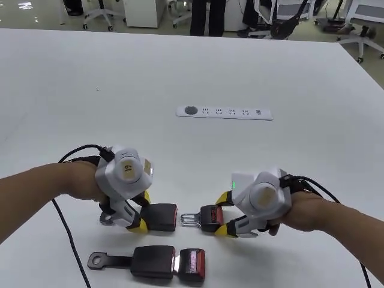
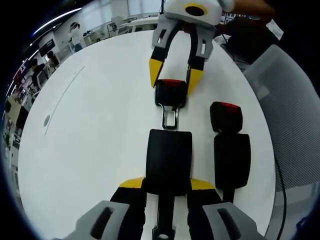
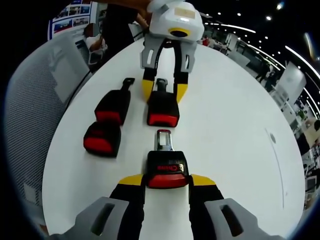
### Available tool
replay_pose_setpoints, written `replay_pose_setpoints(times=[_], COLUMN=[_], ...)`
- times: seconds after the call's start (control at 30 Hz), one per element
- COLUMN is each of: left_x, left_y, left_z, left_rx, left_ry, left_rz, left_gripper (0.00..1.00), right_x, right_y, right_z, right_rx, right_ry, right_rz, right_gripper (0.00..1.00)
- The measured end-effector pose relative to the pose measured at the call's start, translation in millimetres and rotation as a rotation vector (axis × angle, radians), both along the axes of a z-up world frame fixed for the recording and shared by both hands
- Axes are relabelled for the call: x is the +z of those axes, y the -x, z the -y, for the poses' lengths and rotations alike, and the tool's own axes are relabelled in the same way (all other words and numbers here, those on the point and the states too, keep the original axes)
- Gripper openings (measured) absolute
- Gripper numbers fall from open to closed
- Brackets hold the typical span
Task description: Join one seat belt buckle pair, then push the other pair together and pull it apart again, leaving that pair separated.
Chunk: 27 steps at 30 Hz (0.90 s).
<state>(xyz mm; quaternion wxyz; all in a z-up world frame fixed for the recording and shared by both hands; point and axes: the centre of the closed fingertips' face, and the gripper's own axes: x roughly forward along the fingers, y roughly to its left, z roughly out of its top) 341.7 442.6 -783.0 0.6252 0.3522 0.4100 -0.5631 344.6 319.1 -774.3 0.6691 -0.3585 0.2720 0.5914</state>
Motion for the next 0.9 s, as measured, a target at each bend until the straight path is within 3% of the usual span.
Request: replay_pose_setpoints(times=[0.57, 0.9], left_x=[1.0, -0.2], left_y=[1.3, -2.2], left_z=[2.3, -0.1], left_rx=[0.002, 0.008], left_ry=[0.002, 0.006], left_rz=[0.0, 0.001], left_gripper=[0.32, 0.32], right_x=[0.8, 0.8], right_y=[3.5, 3.8], right_z=[-23.1, -24.6], right_rx=[0.024, 0.004], right_ry=[-0.01, -0.02], right_rz=[0.01, -0.001], right_gripper=[0.3, 0.3])
